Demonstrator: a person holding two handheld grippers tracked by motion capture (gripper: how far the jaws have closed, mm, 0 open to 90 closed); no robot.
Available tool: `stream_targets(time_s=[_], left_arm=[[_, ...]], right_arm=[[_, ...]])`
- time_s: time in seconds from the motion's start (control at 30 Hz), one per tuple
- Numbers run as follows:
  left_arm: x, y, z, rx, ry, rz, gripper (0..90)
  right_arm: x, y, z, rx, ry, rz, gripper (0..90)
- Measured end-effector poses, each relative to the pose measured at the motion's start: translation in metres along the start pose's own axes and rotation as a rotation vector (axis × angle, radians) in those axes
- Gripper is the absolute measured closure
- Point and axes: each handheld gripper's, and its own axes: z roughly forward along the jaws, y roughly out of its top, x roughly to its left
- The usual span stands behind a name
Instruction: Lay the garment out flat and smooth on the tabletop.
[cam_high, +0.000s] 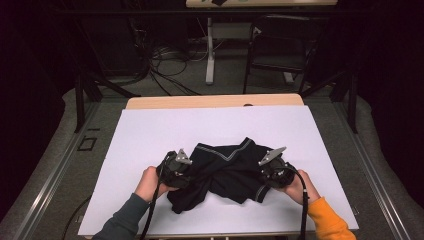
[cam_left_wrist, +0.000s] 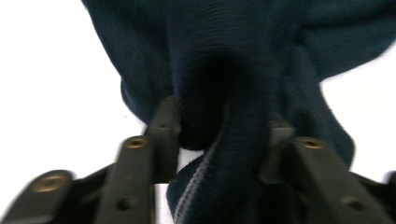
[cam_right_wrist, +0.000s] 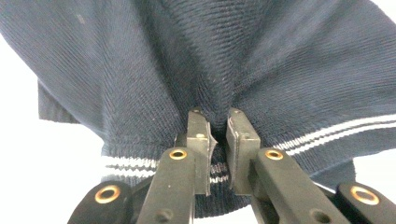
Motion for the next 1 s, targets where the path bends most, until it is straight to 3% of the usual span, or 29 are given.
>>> stream_targets(time_s=[0.07,0.17,0.33,0.43,0.47,0.53,0.6,0.63,0.67,0.73,0.77,0.8,0.83,0.9,1.0], left_arm=[[0.002,0.0,-0.002,-0.006,0.012,-0.016,40.7],[0.013,-0.001,-0.016,-0.066,0.026,-0.06,34.0],[0.032,-0.003,-0.04,-0.199,0.08,-0.154,31.6],[0.04,-0.001,-0.035,-0.233,0.126,-0.198,32.2],[0.046,0.005,-0.02,-0.228,0.14,-0.219,32.4],[0.049,0.008,-0.011,-0.208,0.134,-0.223,32.9],[0.053,0.012,0.009,-0.166,0.083,-0.245,33.7],[0.053,0.013,0.018,-0.131,0.059,-0.246,33.7],[0.052,0.012,0.025,-0.107,0.043,-0.233,37.1],[0.047,0.012,0.033,-0.072,0.035,-0.212,39.2],[0.047,0.012,0.034,-0.076,0.029,-0.212,39.2],[0.046,0.012,0.035,-0.081,0.031,-0.206,44.4],[0.046,0.011,0.036,-0.08,0.028,-0.21,45.5],[0.047,0.01,0.038,-0.078,0.014,-0.21,54.0],[0.046,0.009,0.042,-0.089,0.001,-0.21,61.7]], right_arm=[[-0.001,0.0,0.002,0.004,0.006,-0.005,81.2],[-0.003,0.002,0.002,0.003,0.022,-0.008,79.1],[-0.005,0.001,0.006,0.011,0.042,0.007,78.5],[-0.006,0.001,0.008,0.008,0.047,0.006,77.6],[-0.006,0.002,0.007,0.018,0.047,0.004,77.2],[-0.006,0.002,0.008,0.019,0.048,-0.005,75.9],[-0.005,0.002,0.008,0.011,0.058,-0.007,72.1],[-0.005,0.002,0.008,0.011,0.058,-0.007,72.1],[-0.007,0.003,0.005,0.02,0.079,-0.014,65.3],[-0.009,0.004,0.003,0.012,0.099,-0.003,61.7],[-0.012,0.005,-0.001,-0.01,0.117,-0.002,58.0],[-0.022,0.006,-0.014,-0.096,0.161,0.029,54.9],[-0.029,0.007,-0.022,-0.145,0.168,0.055,54.9],[-0.043,0.009,-0.034,-0.242,0.128,0.12,53.2],[-0.057,0.013,-0.031,-0.268,-0.077,0.196,51.2]])
